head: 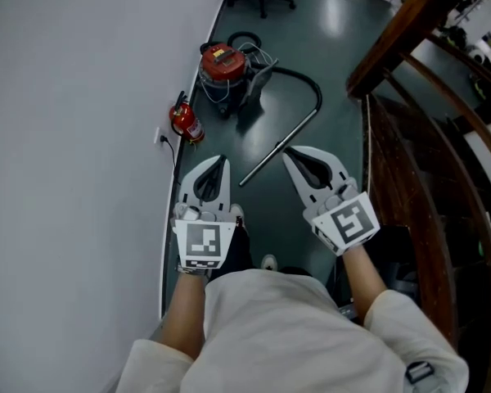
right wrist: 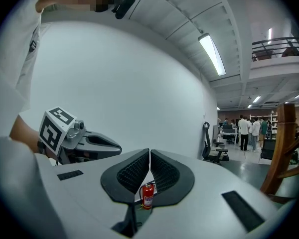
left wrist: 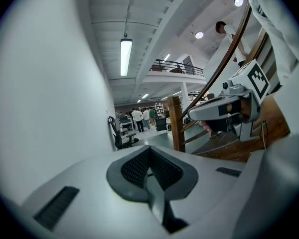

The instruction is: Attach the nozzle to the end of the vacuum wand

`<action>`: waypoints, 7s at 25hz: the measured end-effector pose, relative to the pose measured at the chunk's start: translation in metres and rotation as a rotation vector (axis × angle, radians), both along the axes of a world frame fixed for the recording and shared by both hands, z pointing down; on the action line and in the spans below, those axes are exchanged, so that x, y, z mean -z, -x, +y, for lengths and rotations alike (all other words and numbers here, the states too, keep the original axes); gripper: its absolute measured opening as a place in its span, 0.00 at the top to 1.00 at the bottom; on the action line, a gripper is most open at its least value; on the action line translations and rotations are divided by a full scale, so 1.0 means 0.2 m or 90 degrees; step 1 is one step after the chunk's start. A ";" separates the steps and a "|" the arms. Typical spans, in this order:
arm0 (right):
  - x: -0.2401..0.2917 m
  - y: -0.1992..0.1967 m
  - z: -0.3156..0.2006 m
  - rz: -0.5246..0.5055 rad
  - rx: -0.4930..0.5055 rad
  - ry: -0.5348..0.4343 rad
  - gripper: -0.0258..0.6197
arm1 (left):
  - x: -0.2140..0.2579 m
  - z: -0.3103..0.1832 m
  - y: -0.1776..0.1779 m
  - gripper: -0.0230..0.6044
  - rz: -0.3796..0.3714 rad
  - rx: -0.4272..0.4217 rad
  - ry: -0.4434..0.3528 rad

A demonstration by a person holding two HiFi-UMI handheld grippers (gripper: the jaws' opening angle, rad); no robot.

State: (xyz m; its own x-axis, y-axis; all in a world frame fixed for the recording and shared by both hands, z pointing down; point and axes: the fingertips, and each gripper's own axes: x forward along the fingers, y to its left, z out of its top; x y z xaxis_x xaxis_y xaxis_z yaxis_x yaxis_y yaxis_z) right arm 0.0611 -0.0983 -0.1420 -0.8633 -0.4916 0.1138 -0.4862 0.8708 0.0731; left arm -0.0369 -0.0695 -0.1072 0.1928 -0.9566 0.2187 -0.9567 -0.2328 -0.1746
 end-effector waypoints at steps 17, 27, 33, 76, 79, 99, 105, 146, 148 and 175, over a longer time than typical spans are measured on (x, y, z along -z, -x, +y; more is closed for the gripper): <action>-0.21 0.26 -0.25 0.042 0.016 0.044 0.92 | -0.17 -0.26 0.25 0.97 0.005 -0.013 0.022; -0.40 0.30 -0.34 0.048 0.018 0.038 0.91 | -0.42 -0.31 0.38 0.97 0.010 0.008 0.032; -0.68 0.26 -0.37 0.074 0.040 0.022 0.91 | -0.69 -0.36 0.40 0.97 0.012 0.034 0.039; -2.70 0.26 -0.69 0.052 -0.003 0.034 0.91 | -2.46 -0.60 0.42 0.97 -0.015 0.024 0.031; -2.85 0.28 -0.70 0.048 0.000 0.033 0.91 | -2.64 -0.63 0.43 0.97 -0.006 0.020 0.037; -3.54 0.40 -0.73 0.062 0.086 0.067 0.91 | -3.36 -0.64 0.51 0.97 0.040 0.003 0.086; -3.71 0.47 -0.74 0.065 0.117 0.064 0.91 | -3.59 -0.62 0.56 0.97 0.040 0.003 0.104; -5.07 0.55 -0.42 0.504 0.529 0.053 0.63 | -4.69 -0.34 0.66 0.84 -0.028 -0.156 0.356; -5.10 0.53 -0.43 0.521 0.539 0.054 0.63 | -4.72 -0.32 0.66 0.83 -0.029 -0.180 0.375; -5.51 0.36 -0.50 0.755 0.627 -0.019 0.62 | -5.08 -0.16 0.69 0.67 -0.156 -0.376 0.617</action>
